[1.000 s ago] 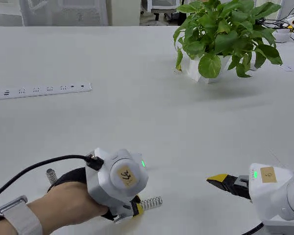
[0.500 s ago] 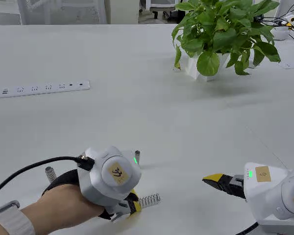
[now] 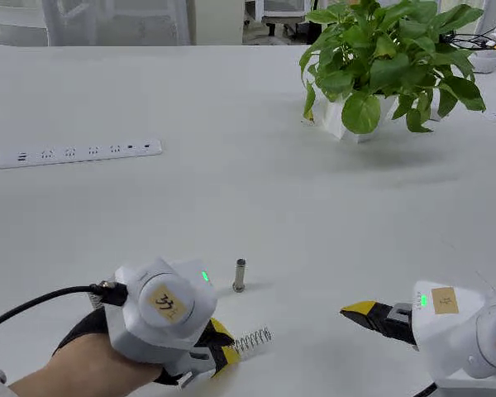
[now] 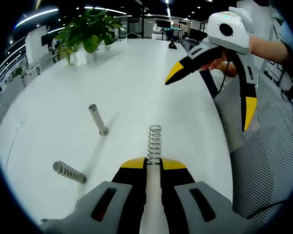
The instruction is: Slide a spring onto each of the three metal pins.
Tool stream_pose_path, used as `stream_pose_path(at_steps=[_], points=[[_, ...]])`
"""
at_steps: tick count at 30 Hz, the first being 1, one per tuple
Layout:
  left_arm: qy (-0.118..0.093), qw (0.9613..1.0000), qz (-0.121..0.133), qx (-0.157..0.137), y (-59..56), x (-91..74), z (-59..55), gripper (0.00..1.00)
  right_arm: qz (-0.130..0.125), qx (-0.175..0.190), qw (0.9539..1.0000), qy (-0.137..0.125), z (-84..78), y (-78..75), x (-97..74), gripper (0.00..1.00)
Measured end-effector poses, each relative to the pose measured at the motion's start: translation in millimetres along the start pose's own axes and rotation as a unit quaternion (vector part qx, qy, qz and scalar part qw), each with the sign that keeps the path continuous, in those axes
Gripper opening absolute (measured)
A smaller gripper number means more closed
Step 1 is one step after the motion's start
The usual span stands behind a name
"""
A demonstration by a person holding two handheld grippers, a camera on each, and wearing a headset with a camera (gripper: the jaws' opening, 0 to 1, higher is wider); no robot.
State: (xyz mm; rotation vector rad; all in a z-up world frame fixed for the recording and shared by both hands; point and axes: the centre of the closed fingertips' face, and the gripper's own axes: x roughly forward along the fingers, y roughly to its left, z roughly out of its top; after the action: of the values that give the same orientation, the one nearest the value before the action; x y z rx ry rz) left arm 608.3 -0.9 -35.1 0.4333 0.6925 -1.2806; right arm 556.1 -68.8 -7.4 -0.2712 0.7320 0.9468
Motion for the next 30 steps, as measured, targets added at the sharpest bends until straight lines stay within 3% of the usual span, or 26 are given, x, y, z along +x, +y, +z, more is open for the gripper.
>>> stream_pose_path(at_steps=[5,14,21,30], points=[[-0.048,0.9984,0.001,-0.029,-6.6,-13.1,5.8,0.06,0.008,0.003,0.9999,-0.011,11.8,-0.1,2.0,0.95],[-0.089,0.9949,0.020,-0.043,-14.8,-43.5,4.8,0.06,0.033,-0.019,0.9991,-0.017,34.2,7.2,11.4,0.92],[-0.111,0.9925,0.027,-0.043,-24.9,-59.0,5.6,0.06,0.065,-0.035,0.9969,-0.027,56.2,18.8,19.6,0.83],[-0.125,0.9911,0.025,-0.038,-32.6,-72.3,0.7,0.06,0.114,-0.077,0.9902,-0.025,80.3,38.3,25.4,0.67]])
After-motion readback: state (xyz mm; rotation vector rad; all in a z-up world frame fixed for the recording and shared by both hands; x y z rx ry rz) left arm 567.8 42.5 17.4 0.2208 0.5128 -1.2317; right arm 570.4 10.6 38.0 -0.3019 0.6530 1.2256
